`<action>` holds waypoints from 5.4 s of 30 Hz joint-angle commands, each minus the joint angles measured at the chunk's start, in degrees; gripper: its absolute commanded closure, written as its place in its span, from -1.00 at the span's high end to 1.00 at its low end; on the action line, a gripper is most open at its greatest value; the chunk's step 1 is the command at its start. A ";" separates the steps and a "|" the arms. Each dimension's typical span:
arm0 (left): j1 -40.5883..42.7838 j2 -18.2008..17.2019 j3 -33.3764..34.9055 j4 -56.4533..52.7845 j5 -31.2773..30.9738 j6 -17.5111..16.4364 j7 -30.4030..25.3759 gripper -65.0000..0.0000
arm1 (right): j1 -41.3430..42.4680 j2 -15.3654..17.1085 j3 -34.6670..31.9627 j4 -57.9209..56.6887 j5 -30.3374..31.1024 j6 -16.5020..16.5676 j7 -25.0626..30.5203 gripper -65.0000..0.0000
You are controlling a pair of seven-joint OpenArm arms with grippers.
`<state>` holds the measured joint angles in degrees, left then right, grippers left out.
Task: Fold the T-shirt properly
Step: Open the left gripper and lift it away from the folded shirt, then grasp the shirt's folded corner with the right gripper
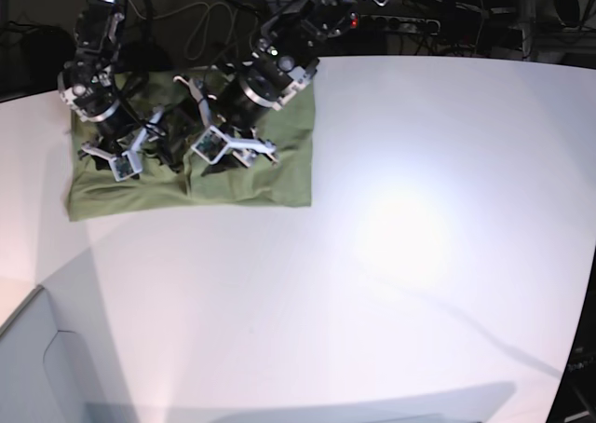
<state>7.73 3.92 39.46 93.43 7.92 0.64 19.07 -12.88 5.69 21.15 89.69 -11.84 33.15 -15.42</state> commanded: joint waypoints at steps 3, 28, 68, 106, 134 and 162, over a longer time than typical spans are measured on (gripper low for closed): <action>1.64 -2.21 0.14 5.08 -0.49 -0.16 -1.53 0.07 | 0.36 0.50 0.44 3.28 1.15 0.66 1.57 0.16; 0.05 -5.11 -0.12 -3.36 -18.43 -0.16 -1.36 0.08 | -0.43 -0.11 3.60 10.22 1.33 0.48 1.31 0.16; 8.85 -13.64 -30.01 7.98 -20.63 -0.43 -1.44 0.09 | 4.93 -1.96 19.07 -4.02 1.24 0.39 1.22 0.71; 12.63 -12.23 -29.66 9.47 -20.63 -0.51 -1.71 0.08 | 7.57 0.86 22.59 -15.27 1.33 0.66 -2.12 0.69; 13.94 -13.55 -32.74 9.39 -20.54 -0.34 -1.44 0.08 | 7.57 1.12 14.50 -14.04 1.33 4.79 -2.65 -1.00; 10.95 -10.74 -30.36 2.70 -20.54 -0.43 -1.36 0.08 | 3.43 -3.72 5.97 8.82 1.42 4.96 -2.91 -1.00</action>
<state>18.72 -6.98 8.78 95.42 -12.32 0.62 18.61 -9.74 1.61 27.09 97.23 -11.88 36.58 -19.99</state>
